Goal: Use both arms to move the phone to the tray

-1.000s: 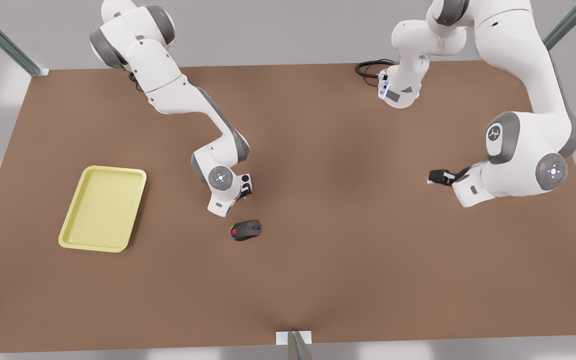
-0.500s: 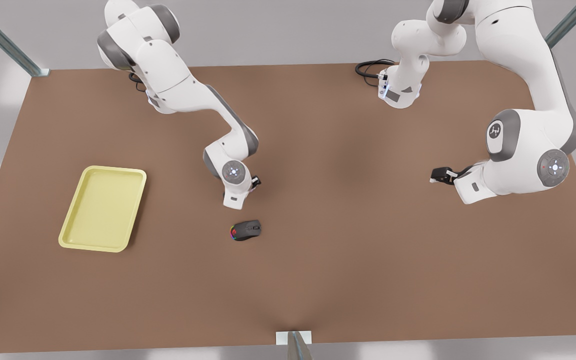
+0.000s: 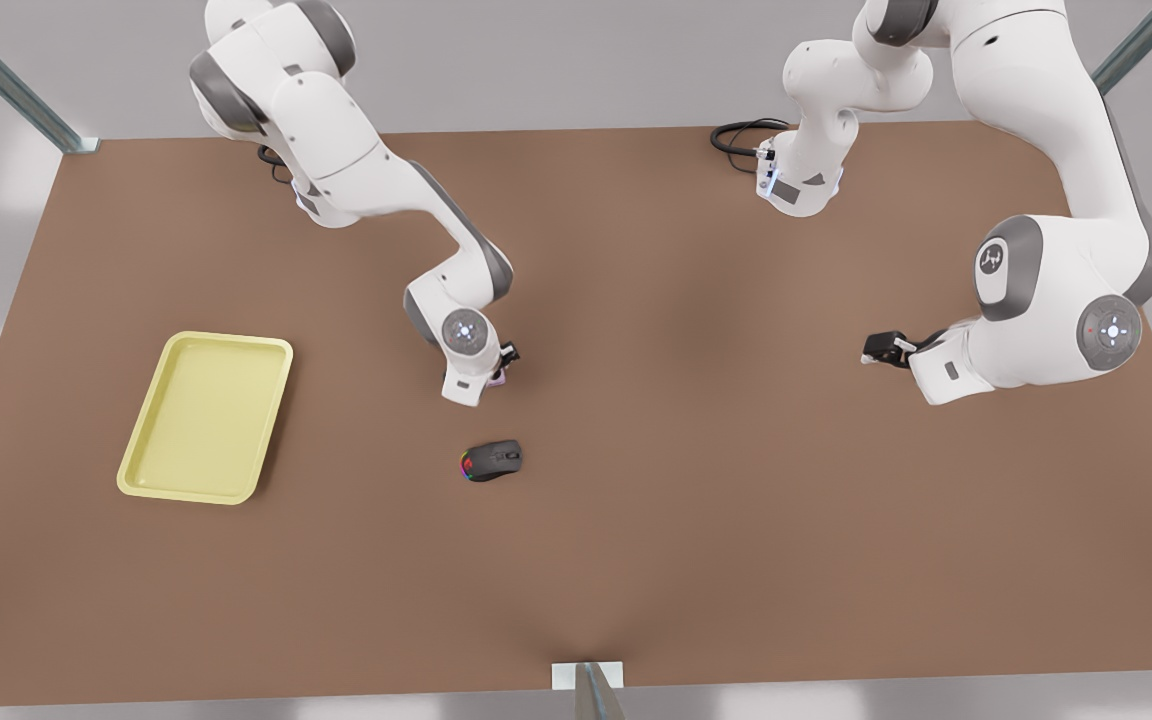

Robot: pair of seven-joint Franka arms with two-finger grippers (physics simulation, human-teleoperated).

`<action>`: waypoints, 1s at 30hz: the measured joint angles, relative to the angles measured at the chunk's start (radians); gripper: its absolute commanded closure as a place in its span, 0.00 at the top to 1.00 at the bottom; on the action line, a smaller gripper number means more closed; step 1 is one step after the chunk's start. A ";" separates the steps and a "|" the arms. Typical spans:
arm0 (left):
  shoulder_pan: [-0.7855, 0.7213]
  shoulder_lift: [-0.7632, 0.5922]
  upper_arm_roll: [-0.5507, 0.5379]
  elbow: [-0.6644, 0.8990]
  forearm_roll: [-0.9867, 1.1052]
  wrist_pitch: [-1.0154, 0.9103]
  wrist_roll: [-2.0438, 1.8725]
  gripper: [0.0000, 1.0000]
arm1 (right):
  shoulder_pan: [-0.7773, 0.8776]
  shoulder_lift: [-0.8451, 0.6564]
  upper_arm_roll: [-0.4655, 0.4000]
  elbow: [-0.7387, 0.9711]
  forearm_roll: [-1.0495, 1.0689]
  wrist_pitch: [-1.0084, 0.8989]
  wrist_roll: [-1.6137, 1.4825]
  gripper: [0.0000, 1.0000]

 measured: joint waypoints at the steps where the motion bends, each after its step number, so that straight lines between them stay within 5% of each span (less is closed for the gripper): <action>1: 0.000 0.000 0.000 0.000 0.000 0.000 0.001 1.00 | 0.000 -0.004 0.000 -0.005 0.000 0.002 0.005 1.00; 25: 0.000 0.001 -0.003 0.005 0.000 0.000 0.012 1.00 | -0.003 0.029 0.012 -0.016 -0.002 0.032 0.065 0.99; 28: 0.000 0.003 -0.003 0.005 0.000 0.000 0.012 1.00 | -0.003 0.030 0.012 -0.014 0.004 0.035 0.064 0.79; 30: 0.000 0.003 -0.003 0.005 0.000 0.001 0.013 1.00 | -0.003 0.030 0.012 -0.013 0.009 0.036 0.060 0.76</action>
